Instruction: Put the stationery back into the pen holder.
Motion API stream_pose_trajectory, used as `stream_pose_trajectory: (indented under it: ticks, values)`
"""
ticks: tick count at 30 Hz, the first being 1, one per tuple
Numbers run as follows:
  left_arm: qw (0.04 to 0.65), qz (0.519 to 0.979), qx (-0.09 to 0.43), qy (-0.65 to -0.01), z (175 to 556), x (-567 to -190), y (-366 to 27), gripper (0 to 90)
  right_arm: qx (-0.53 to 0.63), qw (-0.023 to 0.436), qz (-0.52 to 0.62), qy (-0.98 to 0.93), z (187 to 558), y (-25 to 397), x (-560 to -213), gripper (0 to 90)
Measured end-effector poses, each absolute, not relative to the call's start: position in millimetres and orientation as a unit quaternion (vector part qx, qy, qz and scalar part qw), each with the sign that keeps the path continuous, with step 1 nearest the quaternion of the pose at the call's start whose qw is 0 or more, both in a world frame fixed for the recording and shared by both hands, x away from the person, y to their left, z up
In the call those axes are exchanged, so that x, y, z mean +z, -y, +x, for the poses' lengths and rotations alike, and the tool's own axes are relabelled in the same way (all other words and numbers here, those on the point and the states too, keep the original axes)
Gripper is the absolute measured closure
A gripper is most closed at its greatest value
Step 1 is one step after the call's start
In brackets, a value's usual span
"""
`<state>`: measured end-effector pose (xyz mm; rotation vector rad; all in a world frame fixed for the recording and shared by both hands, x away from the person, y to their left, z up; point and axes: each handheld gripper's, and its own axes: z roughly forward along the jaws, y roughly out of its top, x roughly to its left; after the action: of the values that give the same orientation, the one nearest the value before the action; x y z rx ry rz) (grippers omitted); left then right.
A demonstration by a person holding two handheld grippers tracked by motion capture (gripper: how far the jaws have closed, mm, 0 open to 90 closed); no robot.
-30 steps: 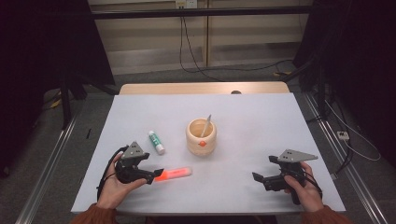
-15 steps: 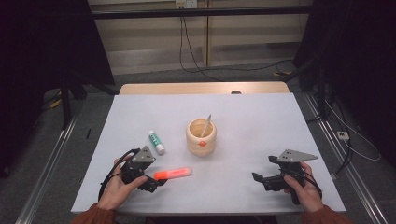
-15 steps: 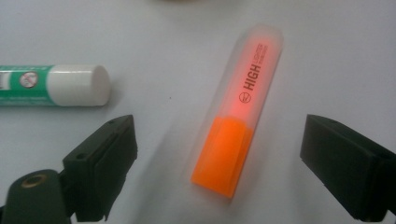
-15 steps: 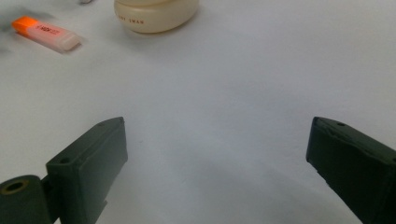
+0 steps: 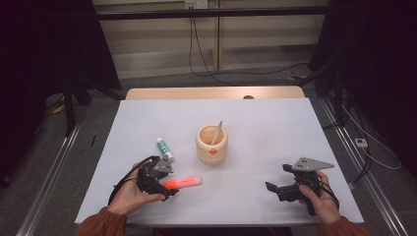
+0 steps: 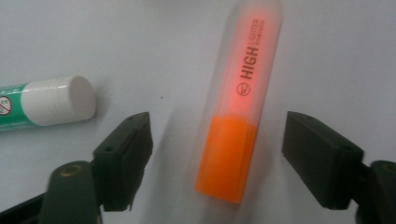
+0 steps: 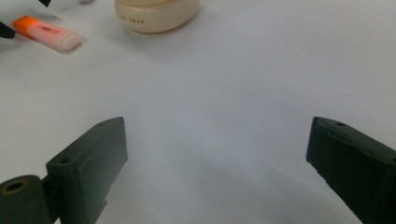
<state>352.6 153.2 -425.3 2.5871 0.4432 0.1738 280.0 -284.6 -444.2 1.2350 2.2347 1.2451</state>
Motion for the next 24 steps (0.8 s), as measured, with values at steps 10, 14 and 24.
stream_pose_trajectory:
  ticks: [10, 14, 24]
  values:
    - [0.207, 0.969, 0.037, -0.127, 361.7, -424.2, -140.4, 46.1, 0.434, 0.148, 0.429, -0.778, 279.6, 284.7, -444.1, 5.2]
    - [0.209, 0.968, 0.030, -0.132, 363.6, -424.9, -138.8, 49.6, 0.434, 0.149, 0.428, -0.779, 279.6, 284.2, -443.9, 5.2]
    - [0.197, 0.973, 0.000, -0.118, 367.8, -424.4, -132.9, 59.8, 0.432, 0.149, 0.426, -0.781, 280.4, 284.0, -444.4, 5.2]
